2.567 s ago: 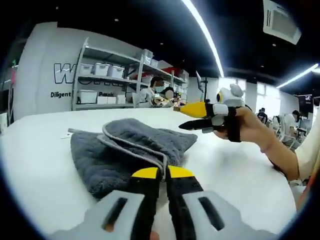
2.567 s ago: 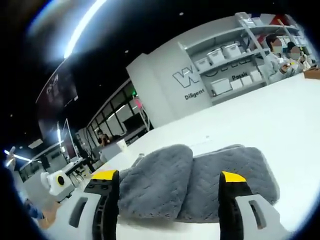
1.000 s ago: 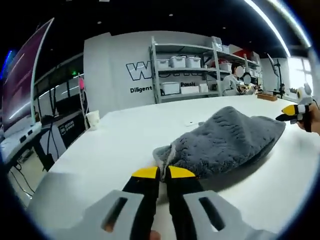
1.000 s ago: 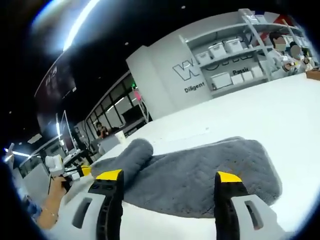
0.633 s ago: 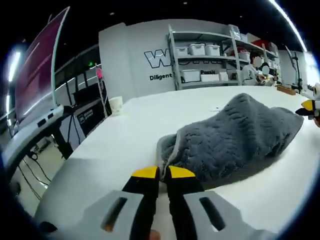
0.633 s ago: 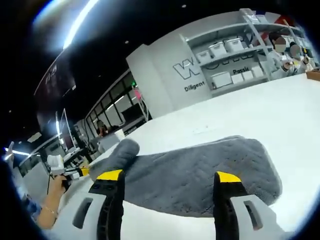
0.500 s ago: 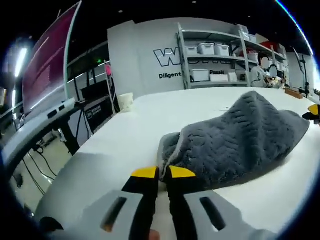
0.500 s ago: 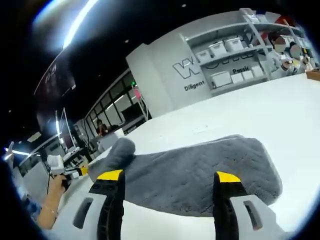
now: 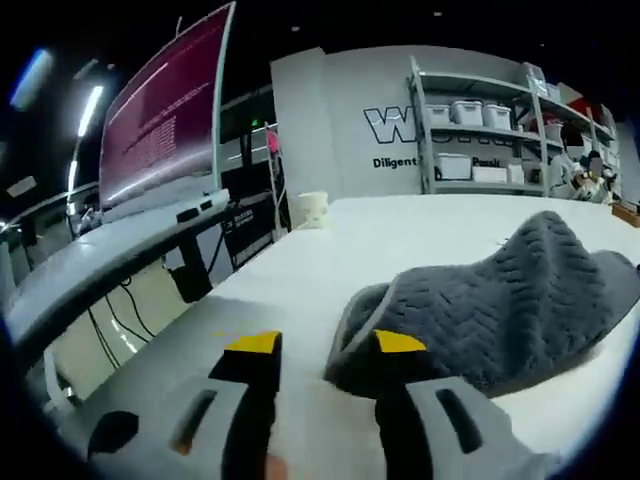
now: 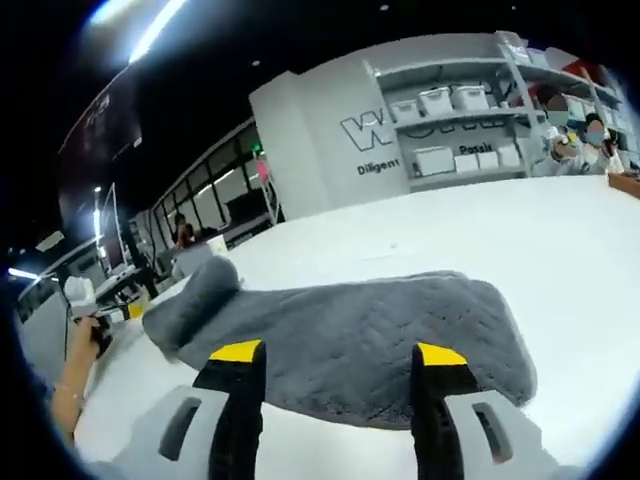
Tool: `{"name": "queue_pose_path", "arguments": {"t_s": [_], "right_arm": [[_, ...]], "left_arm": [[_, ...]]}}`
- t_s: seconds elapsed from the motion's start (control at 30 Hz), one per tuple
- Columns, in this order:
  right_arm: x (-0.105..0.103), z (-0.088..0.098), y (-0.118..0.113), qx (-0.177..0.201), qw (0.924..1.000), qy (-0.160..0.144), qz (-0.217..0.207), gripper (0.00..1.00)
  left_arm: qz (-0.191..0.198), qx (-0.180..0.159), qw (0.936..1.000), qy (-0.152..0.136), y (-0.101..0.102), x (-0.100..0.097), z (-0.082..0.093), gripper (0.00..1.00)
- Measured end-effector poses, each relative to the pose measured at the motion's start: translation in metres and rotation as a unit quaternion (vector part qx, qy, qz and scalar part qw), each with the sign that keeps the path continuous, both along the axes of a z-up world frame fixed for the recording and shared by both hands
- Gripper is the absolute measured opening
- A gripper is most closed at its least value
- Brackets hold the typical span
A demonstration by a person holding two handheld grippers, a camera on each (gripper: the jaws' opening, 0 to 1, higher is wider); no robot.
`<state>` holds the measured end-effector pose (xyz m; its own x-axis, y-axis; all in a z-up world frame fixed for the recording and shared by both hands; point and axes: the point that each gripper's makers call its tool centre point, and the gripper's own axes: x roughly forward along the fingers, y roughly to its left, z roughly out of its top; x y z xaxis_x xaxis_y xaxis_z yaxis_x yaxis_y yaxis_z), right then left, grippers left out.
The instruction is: Open the folded towel by lifting each exposed corner and separating the folded layers until the towel lies flat within the target outline without major curled edges
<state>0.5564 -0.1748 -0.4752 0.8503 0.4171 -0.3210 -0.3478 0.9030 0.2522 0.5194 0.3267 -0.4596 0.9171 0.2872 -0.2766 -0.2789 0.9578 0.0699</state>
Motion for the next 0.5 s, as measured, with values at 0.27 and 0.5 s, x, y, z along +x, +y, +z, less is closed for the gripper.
{"name": "queue_pose_path", "arguments": {"t_s": [0.27, 0.5], "right_arm": [[0.004, -0.022, -0.01, -0.054, 0.9984, 0.018, -0.009, 0.15], [0.005, -0.032, -0.016, -0.14, 0.9902, 0.001, 0.001, 0.0]], "left_arm": [[-0.113, -0.018, 0.9934, 0.008, -0.054, 0.018, -0.003, 0.75], [-0.16, -0.02, 0.9867, 0.022, -0.078, 0.024, -0.007, 0.82]]}}
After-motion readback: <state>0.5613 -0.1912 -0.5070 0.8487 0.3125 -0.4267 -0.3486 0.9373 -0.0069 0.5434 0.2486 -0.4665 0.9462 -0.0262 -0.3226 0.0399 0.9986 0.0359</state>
